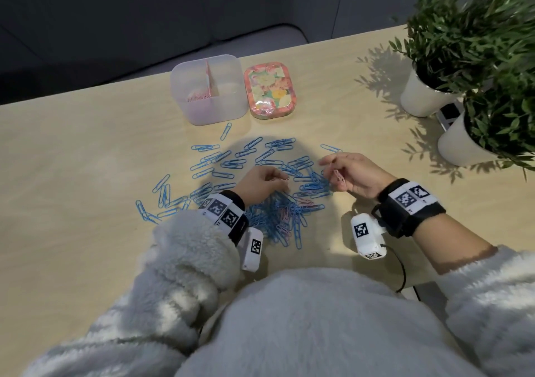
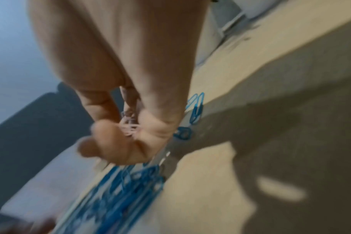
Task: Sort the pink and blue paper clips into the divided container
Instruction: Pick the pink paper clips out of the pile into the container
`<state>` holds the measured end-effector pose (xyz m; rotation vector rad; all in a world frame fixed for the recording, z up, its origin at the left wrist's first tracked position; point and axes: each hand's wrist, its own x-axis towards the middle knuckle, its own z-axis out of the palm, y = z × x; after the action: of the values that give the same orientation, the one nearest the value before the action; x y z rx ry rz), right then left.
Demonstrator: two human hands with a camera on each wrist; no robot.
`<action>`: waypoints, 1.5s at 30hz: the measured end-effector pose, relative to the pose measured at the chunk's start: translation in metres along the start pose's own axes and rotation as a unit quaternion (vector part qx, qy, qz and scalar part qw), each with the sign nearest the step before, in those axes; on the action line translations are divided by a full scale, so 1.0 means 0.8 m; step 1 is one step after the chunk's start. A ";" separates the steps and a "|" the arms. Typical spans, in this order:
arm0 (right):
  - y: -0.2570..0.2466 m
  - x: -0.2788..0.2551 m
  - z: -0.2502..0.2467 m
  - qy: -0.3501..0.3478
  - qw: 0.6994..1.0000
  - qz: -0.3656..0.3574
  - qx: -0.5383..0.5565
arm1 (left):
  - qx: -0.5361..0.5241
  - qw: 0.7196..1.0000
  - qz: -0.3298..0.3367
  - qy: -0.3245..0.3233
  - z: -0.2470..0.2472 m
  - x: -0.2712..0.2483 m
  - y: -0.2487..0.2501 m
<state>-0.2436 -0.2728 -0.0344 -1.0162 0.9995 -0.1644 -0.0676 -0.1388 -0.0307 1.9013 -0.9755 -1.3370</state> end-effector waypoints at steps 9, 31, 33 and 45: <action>0.029 0.001 0.026 0.000 0.833 -0.166 -0.527 | 0.029 0.999 -0.003 -0.013 0.019 -0.005 0.012; 0.018 0.006 0.024 0.066 0.859 -0.143 -0.487 | 0.349 0.932 0.095 -0.024 0.037 0.005 -0.010; 0.008 0.011 0.009 0.090 0.889 -0.141 -0.427 | 0.334 0.937 0.102 -0.011 0.036 0.003 -0.011; 0.023 -0.005 0.038 0.067 0.790 -0.173 -0.585 | 0.349 0.930 0.112 -0.025 0.040 0.003 -0.005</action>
<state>-0.2286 -0.2413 -0.0422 -2.3677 1.0077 0.1240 -0.0968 -0.1408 -0.0451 2.1553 -1.8148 -0.9707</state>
